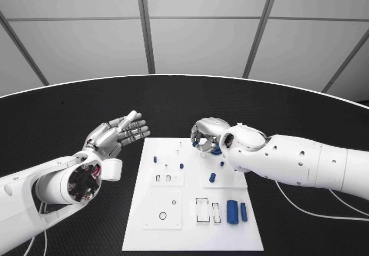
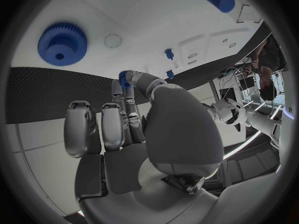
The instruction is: Assemble the parts on the task board
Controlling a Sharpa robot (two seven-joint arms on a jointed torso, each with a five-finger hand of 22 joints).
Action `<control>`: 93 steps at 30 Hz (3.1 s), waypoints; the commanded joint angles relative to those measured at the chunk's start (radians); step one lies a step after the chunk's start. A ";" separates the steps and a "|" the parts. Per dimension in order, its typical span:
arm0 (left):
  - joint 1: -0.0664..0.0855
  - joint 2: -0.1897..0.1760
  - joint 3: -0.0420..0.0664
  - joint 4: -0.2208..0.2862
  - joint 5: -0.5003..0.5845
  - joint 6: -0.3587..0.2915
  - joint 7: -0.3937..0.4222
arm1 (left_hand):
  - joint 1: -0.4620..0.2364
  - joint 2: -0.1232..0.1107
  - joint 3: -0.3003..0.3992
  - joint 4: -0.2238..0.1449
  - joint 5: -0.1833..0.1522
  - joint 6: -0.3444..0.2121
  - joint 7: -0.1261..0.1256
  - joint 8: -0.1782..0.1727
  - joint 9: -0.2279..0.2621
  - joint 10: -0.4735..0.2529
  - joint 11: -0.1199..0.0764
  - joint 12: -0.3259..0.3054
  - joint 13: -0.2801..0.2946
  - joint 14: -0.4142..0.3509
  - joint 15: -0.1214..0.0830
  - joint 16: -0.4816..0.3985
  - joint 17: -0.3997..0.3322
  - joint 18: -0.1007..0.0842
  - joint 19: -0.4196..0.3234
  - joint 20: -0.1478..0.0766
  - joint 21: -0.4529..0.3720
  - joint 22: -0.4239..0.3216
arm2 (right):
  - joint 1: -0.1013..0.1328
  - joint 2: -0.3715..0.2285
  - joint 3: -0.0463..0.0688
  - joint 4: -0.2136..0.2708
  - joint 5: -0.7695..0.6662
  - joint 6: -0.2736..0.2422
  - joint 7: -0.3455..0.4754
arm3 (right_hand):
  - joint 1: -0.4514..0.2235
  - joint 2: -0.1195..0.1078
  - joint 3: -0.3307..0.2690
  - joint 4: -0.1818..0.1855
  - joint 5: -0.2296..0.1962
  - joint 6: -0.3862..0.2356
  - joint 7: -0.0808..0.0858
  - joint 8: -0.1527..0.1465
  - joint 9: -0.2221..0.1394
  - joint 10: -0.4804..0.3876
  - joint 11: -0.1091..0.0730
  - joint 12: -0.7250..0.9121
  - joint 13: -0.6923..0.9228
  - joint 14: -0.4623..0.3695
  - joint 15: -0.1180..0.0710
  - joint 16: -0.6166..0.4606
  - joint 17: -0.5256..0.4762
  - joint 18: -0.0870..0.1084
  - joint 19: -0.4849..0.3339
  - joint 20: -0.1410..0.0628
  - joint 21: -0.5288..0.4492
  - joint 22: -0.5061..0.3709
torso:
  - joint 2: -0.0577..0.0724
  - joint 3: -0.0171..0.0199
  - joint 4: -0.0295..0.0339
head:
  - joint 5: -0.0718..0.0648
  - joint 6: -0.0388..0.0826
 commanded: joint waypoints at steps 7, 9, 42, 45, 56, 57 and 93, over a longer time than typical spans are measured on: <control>0.000 0.002 0.000 0.007 -0.001 0.002 -0.004 | 0.011 -0.001 0.002 0.002 0.001 -0.008 0.086 -0.004 -0.001 -0.003 0.007 -0.007 -0.002 -0.006 -0.001 -0.007 -0.002 0.019 0.007 -0.001 0.006 -0.001 | 0.006 0.066 0.000 -0.073 0.000 -0.039 0.004 | 0.000 0.005 0.003 -0.007 0.004 -0.006 0.005 0.005 0.003 0.013 -0.012 0.001 0.031 0.046 -0.004 -0.004 -0.003 -0.010 0.015 -0.003 0.003 0.021 | 0.008 -0.0061 0.0135 | -0.003 0.009; 0.001 0.001 0.000 0.008 -0.001 0.002 -0.004 | 0.011 -0.001 0.002 0.002 0.001 -0.008 0.086 -0.004 -0.001 -0.003 0.007 -0.007 -0.002 -0.006 -0.001 -0.007 -0.002 0.019 0.007 -0.001 0.006 -0.001 | 0.006 0.075 0.000 -0.082 0.000 -0.040 0.005 | 0.000 0.005 0.003 -0.007 0.004 -0.006 0.005 0.005 0.003 0.013 -0.012 0.001 0.031 0.046 -0.004 -0.004 -0.003 -0.010 0.015 -0.003 0.003 0.021 | 0.008 -0.0070 0.0152 | -0.003 0.009; 0.014 0.005 0.000 0.020 -0.002 0.005 -0.006 | 0.012 -0.002 0.001 0.002 0.001 -0.012 0.086 -0.006 -0.002 -0.005 0.008 -0.011 -0.002 -0.009 0.000 -0.010 -0.002 0.019 0.007 -0.001 0.005 -0.002 | 0.007 0.154 0.000 -0.169 0.000 0.013 -0.003 | -0.007 0.005 0.002 -0.006 -0.001 -0.009 0.006 0.005 0.011 0.010 -0.010 0.000 0.036 0.046 -0.002 -0.002 -0.004 -0.010 0.014 -0.001 0.005 0.024 | 0.021 -0.0079 0.0199 | 0.004 0.014; 0.014 0.005 0.000 0.021 -0.002 0.006 -0.007 | 0.012 -0.002 0.001 0.002 0.001 -0.013 0.086 -0.007 -0.003 -0.005 0.008 -0.012 -0.002 -0.009 0.000 -0.010 -0.003 0.019 0.007 -0.001 0.005 -0.003 | 0.007 0.156 0.000 -0.173 0.000 0.015 -0.003 | -0.008 0.005 0.002 -0.006 -0.002 -0.009 0.006 0.005 0.012 0.009 -0.010 -0.001 0.036 0.046 -0.002 -0.002 -0.004 -0.010 0.013 -0.001 0.004 0.022 | 0.021 -0.0082 0.0209 | 0.004 0.014; 0.015 0.005 0.000 0.023 -0.003 0.010 -0.009 | 0.012 -0.002 0.001 0.002 0.001 -0.016 0.087 -0.008 -0.004 -0.006 0.008 -0.013 -0.002 -0.010 0.000 -0.011 -0.003 0.019 0.007 -0.001 0.005 -0.003 | 0.007 0.174 0.000 -0.198 0.000 0.015 0.002 | -0.013 0.005 0.001 -0.006 -0.004 -0.015 0.007 0.003 0.017 0.002 -0.009 -0.004 0.039 0.046 -0.001 -0.002 -0.005 -0.010 0.012 0.000 0.004 0.023 | 0.024 -0.0096 0.0235 | 0.004 0.017; 0.015 0.005 0.000 0.023 -0.003 0.010 -0.009 | 0.012 -0.002 0.001 0.002 0.001 -0.016 0.087 -0.008 -0.004 -0.006 0.008 -0.013 -0.002 -0.010 0.000 -0.011 -0.003 0.019 0.007 -0.001 0.005 -0.003 | 0.007 0.175 0.000 -0.198 0.000 0.014 0.003 | -0.015 0.006 0.001 -0.006 -0.006 -0.017 0.007 0.003 0.019 0.000 -0.008 -0.005 0.041 0.046 -0.001 -0.001 -0.004 -0.010 0.011 0.001 0.004 0.023 | 0.024 -0.0091 0.0230 | 0.004 0.017; 0.017 0.003 0.000 -0.001 -0.004 0.024 -0.025 | 0.014 0.000 0.002 0.003 0.001 -0.024 0.089 -0.013 -0.006 -0.012 0.010 -0.021 -0.001 -0.016 0.003 -0.017 -0.005 0.018 0.005 -0.001 0.002 -0.006 | 0.007 -0.061 0.004 0.034 0.000 -0.103 0.014 | -0.097 -0.079 0.025 0.026 -0.043 -0.167 0.034 -0.126 0.015 -0.126 0.031 -0.051 -0.047 0.017 0.034 -0.033 -0.100 0.023 -0.056 0.038 -0.111 -0.116 | 0.018 0.0008 0.0032 | 0.001 0.020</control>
